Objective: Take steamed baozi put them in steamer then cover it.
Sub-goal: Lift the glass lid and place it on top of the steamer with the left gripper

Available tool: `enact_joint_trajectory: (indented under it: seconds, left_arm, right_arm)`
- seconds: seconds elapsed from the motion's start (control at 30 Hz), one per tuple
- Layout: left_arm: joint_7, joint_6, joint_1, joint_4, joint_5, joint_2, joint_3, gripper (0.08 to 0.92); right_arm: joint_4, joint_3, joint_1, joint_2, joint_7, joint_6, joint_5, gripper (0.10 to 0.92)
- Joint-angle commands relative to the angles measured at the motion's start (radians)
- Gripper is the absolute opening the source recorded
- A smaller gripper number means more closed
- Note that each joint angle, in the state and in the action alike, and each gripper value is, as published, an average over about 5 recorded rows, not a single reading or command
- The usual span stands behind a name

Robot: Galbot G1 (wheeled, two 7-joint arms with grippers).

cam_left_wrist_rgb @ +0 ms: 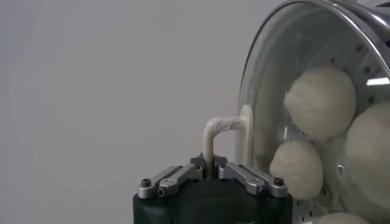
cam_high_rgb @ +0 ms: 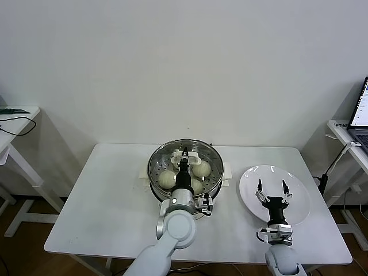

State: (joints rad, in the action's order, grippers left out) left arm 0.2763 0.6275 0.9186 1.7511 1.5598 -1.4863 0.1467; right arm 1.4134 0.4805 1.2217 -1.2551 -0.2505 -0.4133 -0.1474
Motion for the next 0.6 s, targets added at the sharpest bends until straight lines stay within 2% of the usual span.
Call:
enact_joint_trajectory:
  seconds: [0.03,0.6]
  left_arm:
    - [0.002,-0.003,0.002,-0.008,0.010,0.001,0.001,0.188]
    - [0.013,-0.022,0.005,-0.024,0.029,-0.004,-0.009,0.188]
  right_arm:
    - [-0.001,0.000,-0.001,-0.001,0.000,-0.001,0.000,0.823]
    - [-0.005,0.001,-0.002,-0.004,0.001,-0.003,-0.001,0.823]
